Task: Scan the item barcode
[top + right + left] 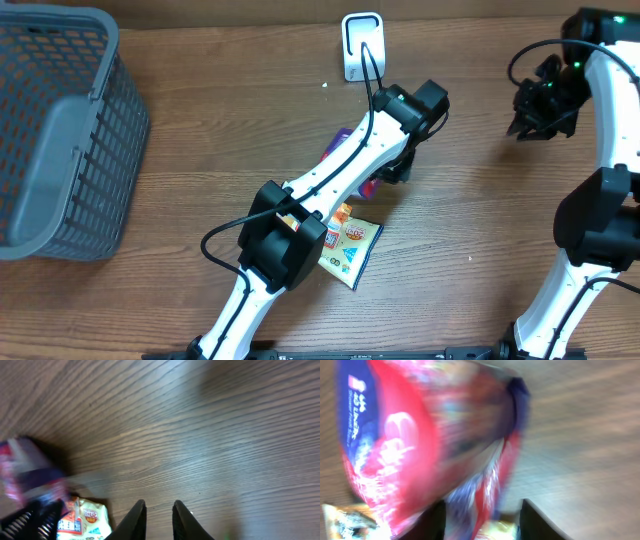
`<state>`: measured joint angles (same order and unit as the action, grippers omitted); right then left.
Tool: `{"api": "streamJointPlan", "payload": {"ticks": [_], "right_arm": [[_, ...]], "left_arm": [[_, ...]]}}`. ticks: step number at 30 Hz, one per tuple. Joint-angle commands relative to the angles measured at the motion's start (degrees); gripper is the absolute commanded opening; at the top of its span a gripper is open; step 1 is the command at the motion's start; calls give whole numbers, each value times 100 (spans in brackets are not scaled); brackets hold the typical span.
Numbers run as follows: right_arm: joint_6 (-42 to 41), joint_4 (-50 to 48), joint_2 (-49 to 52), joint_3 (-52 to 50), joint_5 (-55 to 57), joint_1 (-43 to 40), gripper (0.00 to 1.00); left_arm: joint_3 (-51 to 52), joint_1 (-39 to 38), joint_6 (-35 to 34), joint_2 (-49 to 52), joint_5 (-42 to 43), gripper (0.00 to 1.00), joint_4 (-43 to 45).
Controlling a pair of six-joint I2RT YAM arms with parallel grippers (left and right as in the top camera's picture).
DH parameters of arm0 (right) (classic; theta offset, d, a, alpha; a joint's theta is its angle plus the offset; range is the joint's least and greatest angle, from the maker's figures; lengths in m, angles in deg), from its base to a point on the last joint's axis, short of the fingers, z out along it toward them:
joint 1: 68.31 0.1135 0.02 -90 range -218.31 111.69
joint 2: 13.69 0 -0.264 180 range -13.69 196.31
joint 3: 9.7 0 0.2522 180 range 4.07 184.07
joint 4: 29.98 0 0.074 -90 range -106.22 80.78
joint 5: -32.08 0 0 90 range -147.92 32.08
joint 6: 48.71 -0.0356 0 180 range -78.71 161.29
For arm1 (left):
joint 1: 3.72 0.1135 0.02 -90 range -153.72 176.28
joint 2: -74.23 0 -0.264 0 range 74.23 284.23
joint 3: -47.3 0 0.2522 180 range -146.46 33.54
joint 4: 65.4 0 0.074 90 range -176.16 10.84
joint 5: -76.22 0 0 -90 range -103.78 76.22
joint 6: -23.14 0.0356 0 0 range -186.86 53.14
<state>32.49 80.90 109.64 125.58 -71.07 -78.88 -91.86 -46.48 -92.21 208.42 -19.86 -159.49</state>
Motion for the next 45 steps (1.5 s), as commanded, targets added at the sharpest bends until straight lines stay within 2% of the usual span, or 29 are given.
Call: {"api": "streamJointPlan", "payload": {"ticks": [1, 2, 3, 8, 13, 18, 19, 30, 40, 43, 45], "right_arm": [[35, -7, -31, 157, -192, -11, 23], [37, -9, -31, 157, -258, 9, 24], [37, -15, -31, 157, -326, 44, 25], [74, -109, -31, 157, -603, 295, 32], [181, -269, -28, 151, -772, 789, 41], [155, -518, -9, 87, -774, 1338, 68], [155, -560, -9, 44, -774, 1434, 70], [-367, -1080, -9, -765, -752, 2076, 68], [-627, -1438, -9, -1049, -778, 2229, 70], [-625, -1554, -9, -1049, -776, 2229, 77], [-625, -1663, -9, -1049, -776, 2229, 77]], "left_arm": [[-824, 98, 160, 68, 896, 54, -315], [-1078, 157, 160, 68, 820, 65, -461], [-1314, 225, 157, 68, 728, 100, -590], [-2299, 833, 144, 68, 527, 100, -999], [-2361, 1676, -227, 96, 529, 100, -1058], [-2345, 2260, -402, 149, 529, 100, -1027], [-2321, 2345, -402, 149, 529, 100, -1027], [-2170, 2857, -404, 149, 262, 100, -979], [-1429, 2935, -404, 149, 81, 100, -643], [-1270, 2935, -404, 149, 79, 100, -560], [-1246, 2935, -404, 149, 79, 100, -516]]}}
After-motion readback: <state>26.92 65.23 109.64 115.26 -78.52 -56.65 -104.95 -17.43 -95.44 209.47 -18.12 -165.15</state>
